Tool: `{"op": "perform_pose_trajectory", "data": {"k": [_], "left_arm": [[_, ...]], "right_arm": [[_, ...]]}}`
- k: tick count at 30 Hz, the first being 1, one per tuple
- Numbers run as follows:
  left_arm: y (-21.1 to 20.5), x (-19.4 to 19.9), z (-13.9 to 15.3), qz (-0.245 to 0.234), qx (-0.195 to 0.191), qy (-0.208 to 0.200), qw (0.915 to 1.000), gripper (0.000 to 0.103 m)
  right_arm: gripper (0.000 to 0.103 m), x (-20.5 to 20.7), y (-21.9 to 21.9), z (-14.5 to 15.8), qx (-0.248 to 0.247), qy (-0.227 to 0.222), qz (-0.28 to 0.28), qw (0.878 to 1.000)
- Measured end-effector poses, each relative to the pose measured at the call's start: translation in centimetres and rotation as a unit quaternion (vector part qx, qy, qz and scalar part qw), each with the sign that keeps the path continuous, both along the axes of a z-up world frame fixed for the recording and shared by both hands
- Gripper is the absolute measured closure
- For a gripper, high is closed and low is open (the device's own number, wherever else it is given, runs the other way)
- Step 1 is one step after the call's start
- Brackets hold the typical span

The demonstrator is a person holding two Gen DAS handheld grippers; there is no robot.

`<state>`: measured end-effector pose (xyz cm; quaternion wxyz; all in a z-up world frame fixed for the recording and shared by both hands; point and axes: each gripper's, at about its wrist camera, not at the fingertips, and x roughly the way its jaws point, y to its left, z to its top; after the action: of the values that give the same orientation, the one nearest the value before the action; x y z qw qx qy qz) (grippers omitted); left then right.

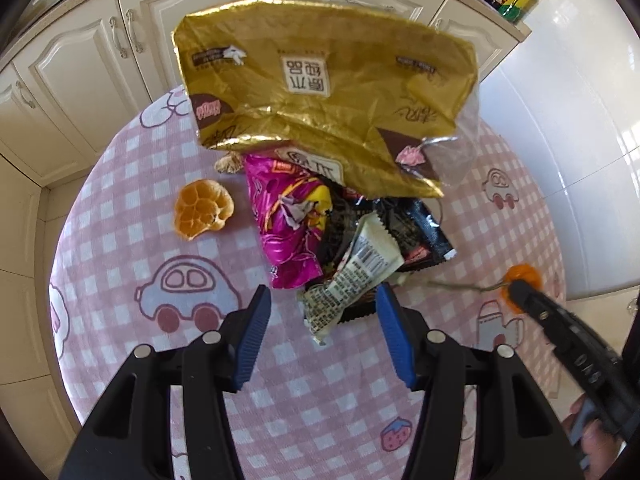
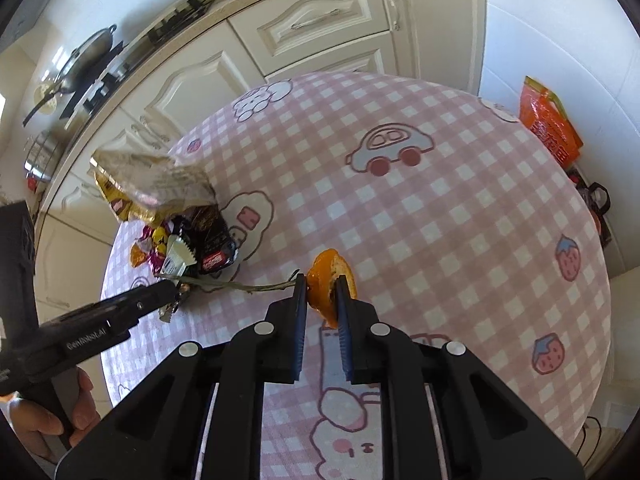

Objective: Collect trash
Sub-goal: 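Grasp the dried orange peel with its stem using the right tool, then grasp the silver-white wrapper with the left tool while right tool holds the orange peel, then carry both items over the blue bin and open the right then left tool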

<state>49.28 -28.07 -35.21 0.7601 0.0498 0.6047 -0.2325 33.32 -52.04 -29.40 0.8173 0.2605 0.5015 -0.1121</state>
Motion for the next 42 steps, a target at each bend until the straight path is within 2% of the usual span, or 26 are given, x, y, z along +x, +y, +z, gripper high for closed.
{"op": "perform_pose_trajectory", "data": {"k": [6, 8, 13, 19, 24, 30, 35, 42], "left_arm": [[-0.6, 0.2, -0.7, -0.005, -0.011, -0.001, 0.9999, 0.051], [-1.2, 0.2, -0.9, -0.012, -0.021, 0.003, 0.9997, 0.065], [-2.6, -0.4, -1.0, -0.017, -0.034, 0.009, 0.9992, 0.084], [-1.2, -1.2, 0.5, -0.004, -0.062, 0.006, 0.9980, 0.087], [2.3, -2.1, 2.6, 0.015, -0.084, -0.001, 0.9964, 0.087], [9.6, -3.9, 4.7, 0.055, -0.082, -0.016, 0.9950, 0.087], [19.0, -5.0, 5.7, 0.111, -0.069, -0.019, 0.9912, 0.087], [33.7, -7.7, 6.4, 0.209, -0.046, -0.022, 0.9766, 0.087]], "right_arm": [[0.090, 0.1, -0.8, -0.1, 0.007, -0.002, -0.012, 1.000], [0.090, 0.1, -0.7, 0.0, 0.006, -0.004, -0.012, 1.000], [0.090, 0.1, -0.3, 0.8, 0.005, -0.009, -0.006, 1.000], [0.090, 0.4, 1.3, 2.4, 0.000, -0.019, 0.007, 1.000], [0.090, 0.7, 4.0, 3.9, 0.002, -0.029, 0.029, 0.999], [0.090, 1.3, 10.9, 5.2, 0.014, -0.038, 0.079, 0.996], [0.090, 1.5, 19.0, 5.6, 0.037, -0.043, 0.128, 0.990], [0.090, 1.1, 32.2, 4.7, 0.094, -0.025, 0.201, 0.975]]}}
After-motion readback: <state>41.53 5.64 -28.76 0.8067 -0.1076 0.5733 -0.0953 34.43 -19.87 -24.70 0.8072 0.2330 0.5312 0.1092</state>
